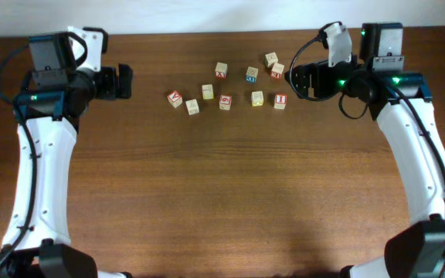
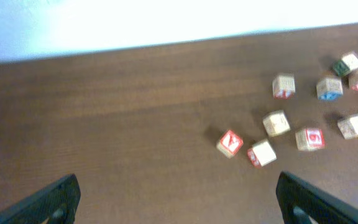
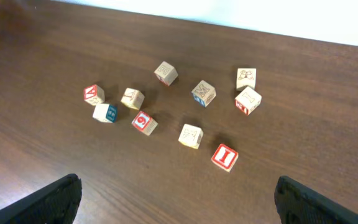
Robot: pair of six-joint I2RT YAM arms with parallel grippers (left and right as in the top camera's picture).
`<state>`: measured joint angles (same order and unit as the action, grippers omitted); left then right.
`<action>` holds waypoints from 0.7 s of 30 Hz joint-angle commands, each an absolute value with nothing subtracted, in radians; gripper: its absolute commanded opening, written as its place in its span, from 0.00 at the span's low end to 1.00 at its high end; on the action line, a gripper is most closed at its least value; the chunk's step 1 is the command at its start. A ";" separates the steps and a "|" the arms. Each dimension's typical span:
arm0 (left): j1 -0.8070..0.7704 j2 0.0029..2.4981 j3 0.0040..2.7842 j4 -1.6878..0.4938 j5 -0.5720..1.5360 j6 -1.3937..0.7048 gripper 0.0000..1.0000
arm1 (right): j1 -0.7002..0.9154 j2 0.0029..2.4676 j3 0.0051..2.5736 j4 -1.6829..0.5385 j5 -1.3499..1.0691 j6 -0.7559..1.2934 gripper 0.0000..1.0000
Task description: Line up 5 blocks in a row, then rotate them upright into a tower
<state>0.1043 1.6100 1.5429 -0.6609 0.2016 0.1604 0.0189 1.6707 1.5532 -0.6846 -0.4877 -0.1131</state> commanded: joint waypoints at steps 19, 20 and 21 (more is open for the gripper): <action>0.105 1.747 1.557 -0.700 0.255 0.170 0.99 | 0.212 2.206 1.603 -0.451 0.063 0.350 0.54; 0.105 1.747 1.557 -0.700 0.255 0.170 0.99 | 0.216 2.214 1.603 -0.436 0.060 0.350 0.54; 0.105 1.747 1.557 -0.700 0.255 0.170 0.99 | 0.219 2.215 1.603 -0.429 0.061 0.350 0.48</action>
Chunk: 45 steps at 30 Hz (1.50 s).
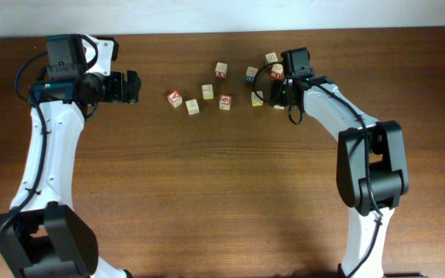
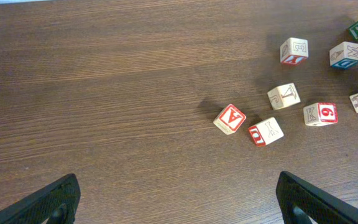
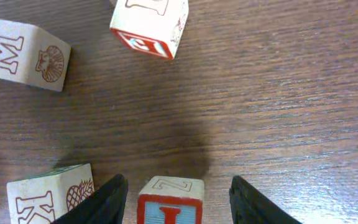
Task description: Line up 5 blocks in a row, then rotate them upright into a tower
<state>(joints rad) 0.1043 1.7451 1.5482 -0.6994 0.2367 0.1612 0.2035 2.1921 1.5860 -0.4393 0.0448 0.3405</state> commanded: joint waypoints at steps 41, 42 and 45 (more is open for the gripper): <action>0.105 1.747 1.557 -0.700 0.255 0.170 0.99 | 0.315 1.887 1.536 -0.637 0.004 0.191 0.59; 0.105 1.747 1.557 -0.700 0.255 0.170 0.99 | 0.315 1.902 1.536 -0.567 0.004 0.192 0.56; 0.105 1.747 1.557 -0.700 0.255 0.170 0.99 | 0.315 2.027 1.536 -0.402 0.008 0.187 0.56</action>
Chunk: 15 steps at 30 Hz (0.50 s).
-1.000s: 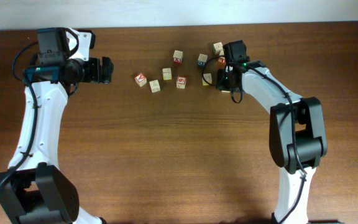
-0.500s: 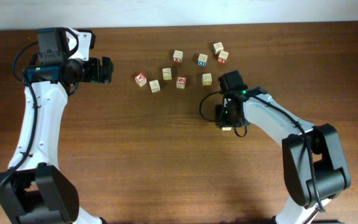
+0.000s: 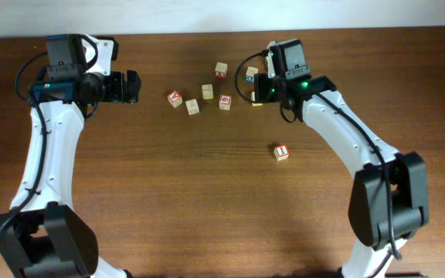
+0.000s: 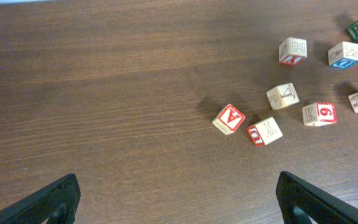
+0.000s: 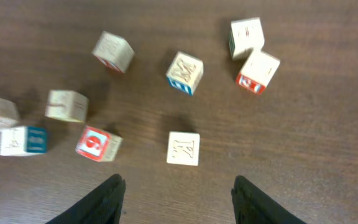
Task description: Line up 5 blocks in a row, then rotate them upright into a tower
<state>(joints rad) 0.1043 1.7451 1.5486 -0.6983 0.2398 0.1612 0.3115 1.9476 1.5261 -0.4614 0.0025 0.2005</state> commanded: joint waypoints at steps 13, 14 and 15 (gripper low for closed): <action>0.105 1.747 1.557 -0.700 0.255 0.170 0.99 | 0.315 2.201 1.544 -0.268 0.004 0.170 0.27; 0.105 1.747 1.557 -0.700 0.255 0.170 0.99 | 0.315 2.159 1.544 -0.301 0.004 0.194 0.26; 0.105 1.747 1.557 -0.700 0.255 0.170 0.99 | 0.315 2.102 1.544 -0.346 -0.005 0.200 0.26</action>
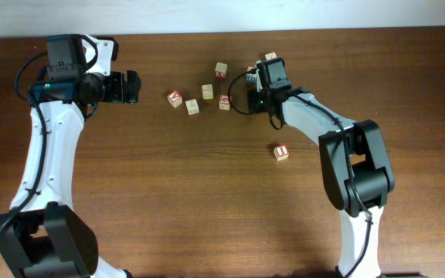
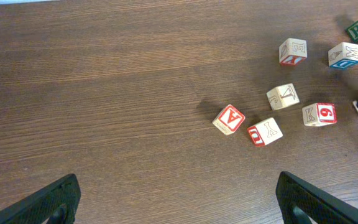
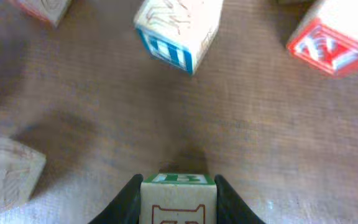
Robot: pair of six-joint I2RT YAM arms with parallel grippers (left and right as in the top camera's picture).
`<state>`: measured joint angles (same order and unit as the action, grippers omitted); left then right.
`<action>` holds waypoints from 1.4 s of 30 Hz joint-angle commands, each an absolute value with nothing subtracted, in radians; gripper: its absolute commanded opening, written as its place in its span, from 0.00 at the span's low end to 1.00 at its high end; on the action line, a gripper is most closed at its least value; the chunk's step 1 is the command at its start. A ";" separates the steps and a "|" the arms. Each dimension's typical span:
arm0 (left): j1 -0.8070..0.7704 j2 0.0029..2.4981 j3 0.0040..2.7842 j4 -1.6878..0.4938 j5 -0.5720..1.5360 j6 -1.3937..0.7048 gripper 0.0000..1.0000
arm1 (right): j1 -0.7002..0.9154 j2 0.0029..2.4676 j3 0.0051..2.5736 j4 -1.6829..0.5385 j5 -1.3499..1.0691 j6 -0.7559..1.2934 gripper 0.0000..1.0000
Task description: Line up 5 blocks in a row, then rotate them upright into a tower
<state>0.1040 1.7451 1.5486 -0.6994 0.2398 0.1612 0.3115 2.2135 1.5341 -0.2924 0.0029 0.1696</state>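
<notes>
Several wooden letter blocks lie in a loose cluster at the table's far middle. My right gripper (image 3: 178, 190) is down in that cluster, shut on a pale block with a green-edged face (image 3: 178, 200), one black finger (image 3: 129, 200) on each side. Whether that block rests on the wood cannot be told. A blue-striped block (image 3: 178, 28) and a red-faced block (image 3: 333, 38) lie just beyond. The red I block (image 1: 281, 152) sits apart, nearer the table's middle. My left gripper (image 2: 176, 186) hangs open at the far left, well short of the red A block (image 2: 229, 119).
Left of the held block lie the red 9 block (image 2: 319, 114), a plain block (image 2: 283, 96) and another red-sided block (image 2: 265, 131). Farther back are a green R block and a red-edged block (image 1: 221, 70). The table's rear edge (image 1: 207, 33) meets a white wall.
My right gripper was open above the cluster with a pale block below it. Now it is low and shut on that block. The left arm has not moved.
Both grippers first stood open, back from the cluster, with the red I block at its right end. Then my right gripper was down around the I block. Later that block lay apart toward the table's middle, the gripper open over the cluster. Now it grips the green-edged block.
</notes>
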 commanded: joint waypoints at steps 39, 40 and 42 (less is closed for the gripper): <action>0.105 1.747 1.557 -0.700 0.255 0.170 0.99 | 0.440 2.370 1.825 -0.380 -0.002 0.483 0.51; 0.105 1.747 1.557 -0.700 0.255 0.170 0.99 | 0.441 2.391 1.825 -0.376 -0.003 0.485 0.51; 0.105 1.747 1.557 -0.700 0.255 0.170 0.99 | 0.452 2.400 1.825 -0.375 0.004 0.484 0.51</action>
